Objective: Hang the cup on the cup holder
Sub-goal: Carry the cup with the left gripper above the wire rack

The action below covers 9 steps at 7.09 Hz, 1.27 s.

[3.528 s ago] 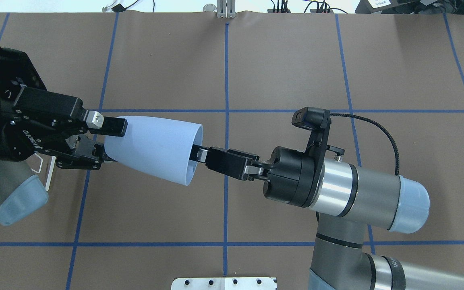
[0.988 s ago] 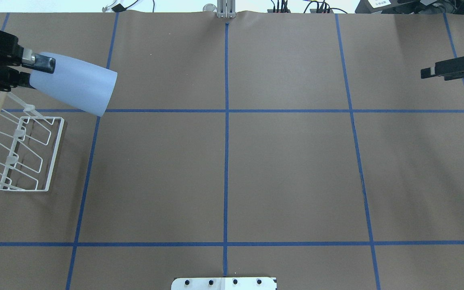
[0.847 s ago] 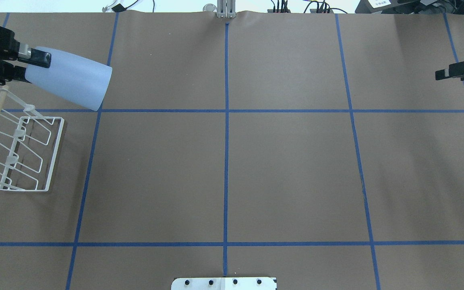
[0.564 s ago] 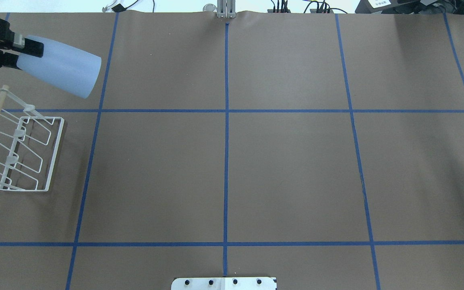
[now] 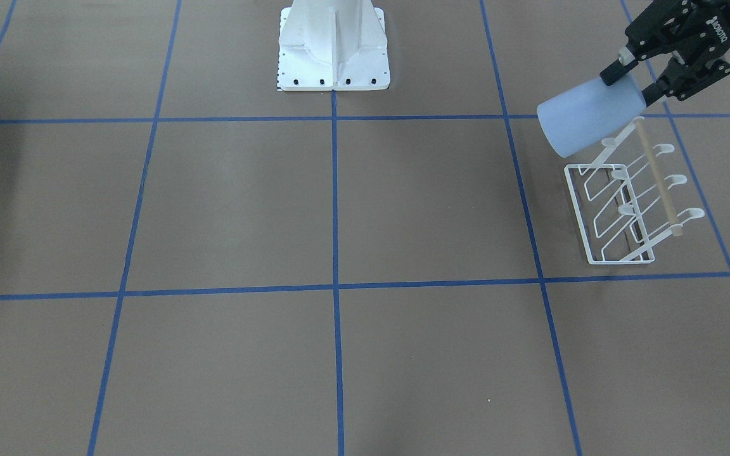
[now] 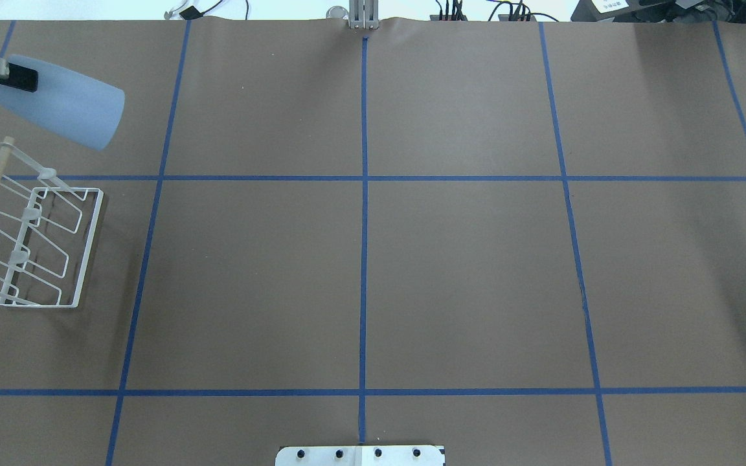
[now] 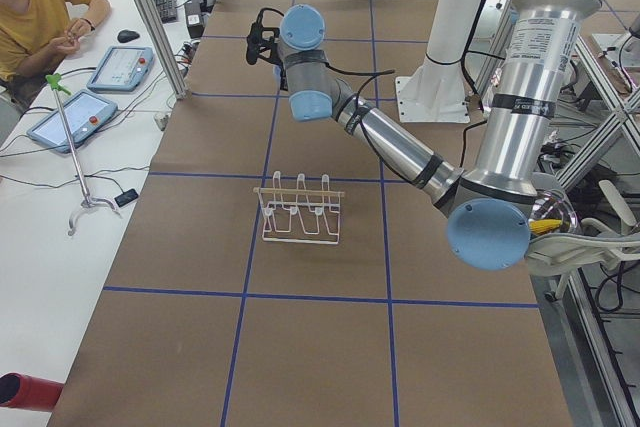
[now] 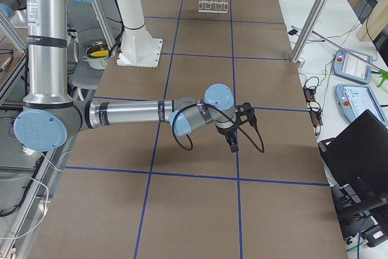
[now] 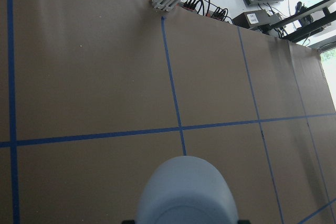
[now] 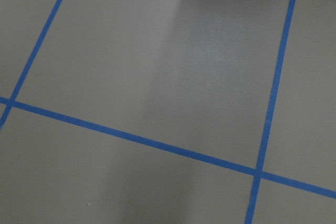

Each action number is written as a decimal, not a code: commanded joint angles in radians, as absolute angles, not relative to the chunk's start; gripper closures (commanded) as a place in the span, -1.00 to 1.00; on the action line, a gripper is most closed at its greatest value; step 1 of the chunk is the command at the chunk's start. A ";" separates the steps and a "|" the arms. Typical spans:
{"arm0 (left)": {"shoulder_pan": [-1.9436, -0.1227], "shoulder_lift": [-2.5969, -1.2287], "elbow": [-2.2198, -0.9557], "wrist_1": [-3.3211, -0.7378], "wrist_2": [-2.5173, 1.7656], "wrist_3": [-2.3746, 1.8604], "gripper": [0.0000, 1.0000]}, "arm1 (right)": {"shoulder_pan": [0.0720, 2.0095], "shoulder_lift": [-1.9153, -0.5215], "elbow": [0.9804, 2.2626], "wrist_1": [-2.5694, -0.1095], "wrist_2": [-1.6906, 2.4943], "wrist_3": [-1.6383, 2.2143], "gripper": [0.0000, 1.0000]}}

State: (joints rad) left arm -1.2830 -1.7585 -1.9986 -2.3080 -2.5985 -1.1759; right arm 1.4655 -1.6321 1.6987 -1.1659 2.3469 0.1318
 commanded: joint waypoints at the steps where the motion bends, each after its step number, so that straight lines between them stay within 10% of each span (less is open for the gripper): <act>1: -1.299 -1.755 -1.999 -2.173 -2.589 -1.003 1.00 | 1.509 -1.641 1.690 -1.199 2.347 0.115 -1.00; 9: -1.245 -1.758 -2.093 -1.540 -2.292 -0.442 1.00 | 1.606 -1.641 1.697 -1.494 2.278 -0.123 -1.00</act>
